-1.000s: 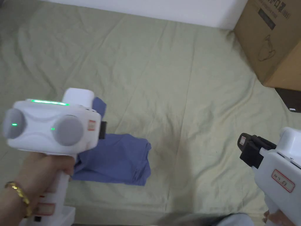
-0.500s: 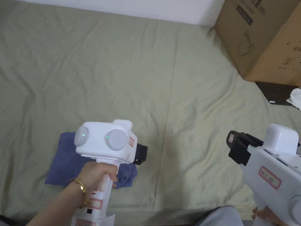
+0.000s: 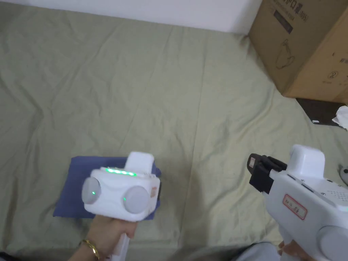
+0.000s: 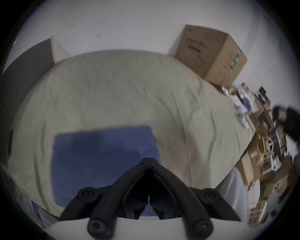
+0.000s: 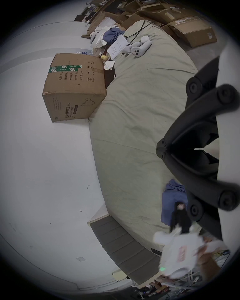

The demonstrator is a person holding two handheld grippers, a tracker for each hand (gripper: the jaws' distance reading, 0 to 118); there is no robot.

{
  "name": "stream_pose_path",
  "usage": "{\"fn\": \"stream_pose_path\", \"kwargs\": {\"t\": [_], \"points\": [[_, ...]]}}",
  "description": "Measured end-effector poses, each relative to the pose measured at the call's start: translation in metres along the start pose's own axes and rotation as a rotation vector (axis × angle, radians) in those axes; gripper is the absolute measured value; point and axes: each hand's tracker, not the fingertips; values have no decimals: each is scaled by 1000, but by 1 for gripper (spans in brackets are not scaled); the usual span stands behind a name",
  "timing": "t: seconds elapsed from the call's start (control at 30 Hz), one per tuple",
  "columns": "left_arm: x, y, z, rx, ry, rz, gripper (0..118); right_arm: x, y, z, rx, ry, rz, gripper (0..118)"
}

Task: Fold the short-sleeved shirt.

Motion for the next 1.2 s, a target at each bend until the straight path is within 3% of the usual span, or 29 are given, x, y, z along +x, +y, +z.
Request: {"fn": "stream_pose_path", "kwargs": {"t": [0.1,0.17,0.27,0.43,0.67,0.77,0.87,1.03,1.2], "points": [[7,-22,-45,-143,42,-55,0,-1,1,1,4,3,0,0],[1,-24,-43,-43,-7,9,0,-2,1,4,9,2,6,0],[-10,-7,-27,-97,-70,124,0,-8,3,8,16,9,22,0],[-43,16,48,169,-230,310,0,-25,9,8,21,35,50,0],[-90,28,142,552,109,200,0,-82,25,3,105,125,138,0],[-103,17,158,620,303,135,0,-119,25,-8,125,169,146,0],[-117,4,169,630,373,130,0,-157,15,-31,125,225,152,0],[-129,-19,181,624,392,164,0,-201,-35,-100,-66,256,212,0],[-142,-30,184,588,412,185,0,-209,-108,-165,-337,139,263,0]]}}
